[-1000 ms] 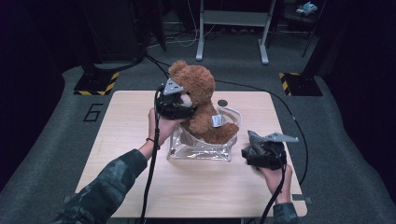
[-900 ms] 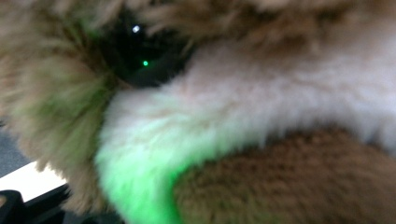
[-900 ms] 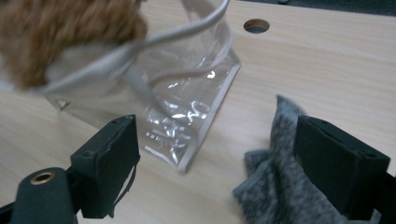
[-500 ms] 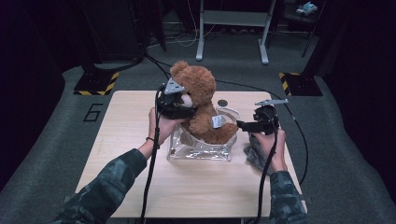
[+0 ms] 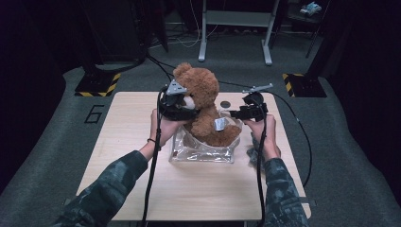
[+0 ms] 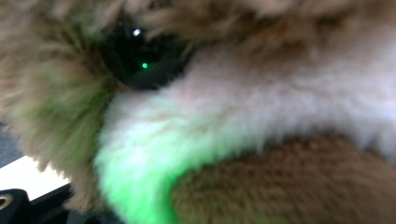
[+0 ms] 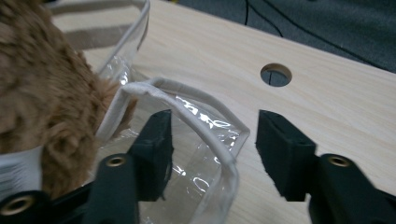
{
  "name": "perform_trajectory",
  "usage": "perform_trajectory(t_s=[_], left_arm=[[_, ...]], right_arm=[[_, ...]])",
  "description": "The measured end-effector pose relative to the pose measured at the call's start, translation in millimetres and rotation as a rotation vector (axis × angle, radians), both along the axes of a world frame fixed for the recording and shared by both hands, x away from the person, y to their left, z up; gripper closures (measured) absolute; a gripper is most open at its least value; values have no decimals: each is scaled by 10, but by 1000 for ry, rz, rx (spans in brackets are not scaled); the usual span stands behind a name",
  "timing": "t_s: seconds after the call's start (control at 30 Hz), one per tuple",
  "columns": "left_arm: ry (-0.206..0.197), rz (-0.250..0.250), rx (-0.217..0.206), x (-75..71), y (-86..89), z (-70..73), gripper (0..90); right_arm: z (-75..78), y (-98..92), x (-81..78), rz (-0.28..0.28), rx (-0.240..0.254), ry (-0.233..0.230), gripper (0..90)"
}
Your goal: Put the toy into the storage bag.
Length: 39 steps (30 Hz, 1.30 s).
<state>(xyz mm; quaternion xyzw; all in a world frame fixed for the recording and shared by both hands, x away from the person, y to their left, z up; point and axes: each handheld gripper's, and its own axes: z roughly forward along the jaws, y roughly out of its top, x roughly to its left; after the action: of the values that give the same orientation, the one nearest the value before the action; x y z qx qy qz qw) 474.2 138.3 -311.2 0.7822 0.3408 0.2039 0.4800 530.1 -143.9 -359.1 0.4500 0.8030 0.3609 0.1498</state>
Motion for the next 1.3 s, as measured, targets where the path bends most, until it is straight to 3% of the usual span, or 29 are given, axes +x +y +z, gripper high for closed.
perform_trajectory(t_s=[0.1,0.23,0.4,0.57,0.7,0.77,0.83,0.87,0.93,0.97,1.03,1.07,1.13,1.2,1.3], left_arm=[[-10,-6,-3,-21,24,2,399],[-26,-11,-9,-58,103,36,418],[-42,-26,-3,-112,153,87,427],[-45,-60,20,-172,169,128,429],[-48,-71,17,-202,195,150,431],[-42,-72,16,-184,207,141,431],[-26,-75,7,-156,208,132,430],[-23,-75,3,-148,203,131,430],[-22,-75,-1,-142,185,124,430],[-23,-80,1,-142,181,125,430],[-24,-86,6,-144,166,127,429],[-22,-87,4,-143,160,129,429],[-20,-87,5,-137,157,131,429],[-11,-91,5,-121,157,130,428],[-5,-94,10,-111,149,129,428]], right_arm=[[-38,90,73,23,-8,11,678],[-9,110,95,-25,13,0,838],[-43,-24,121,-102,63,37,848],[-91,-116,162,-201,119,109,849],[-99,-102,167,-251,113,111,846],[-87,-95,163,-222,98,91,793],[-34,-57,147,-187,46,68,629],[33,-13,135,-144,8,43,536],[73,19,126,-132,-16,15,494],[114,45,116,-99,-4,5,489],[186,111,107,-71,-43,-25,481],[217,168,105,-23,-59,-39,480],[233,271,128,6,-130,-19,495],[216,350,156,48,-166,-2,522],[171,428,184,65,-184,-8,700]])
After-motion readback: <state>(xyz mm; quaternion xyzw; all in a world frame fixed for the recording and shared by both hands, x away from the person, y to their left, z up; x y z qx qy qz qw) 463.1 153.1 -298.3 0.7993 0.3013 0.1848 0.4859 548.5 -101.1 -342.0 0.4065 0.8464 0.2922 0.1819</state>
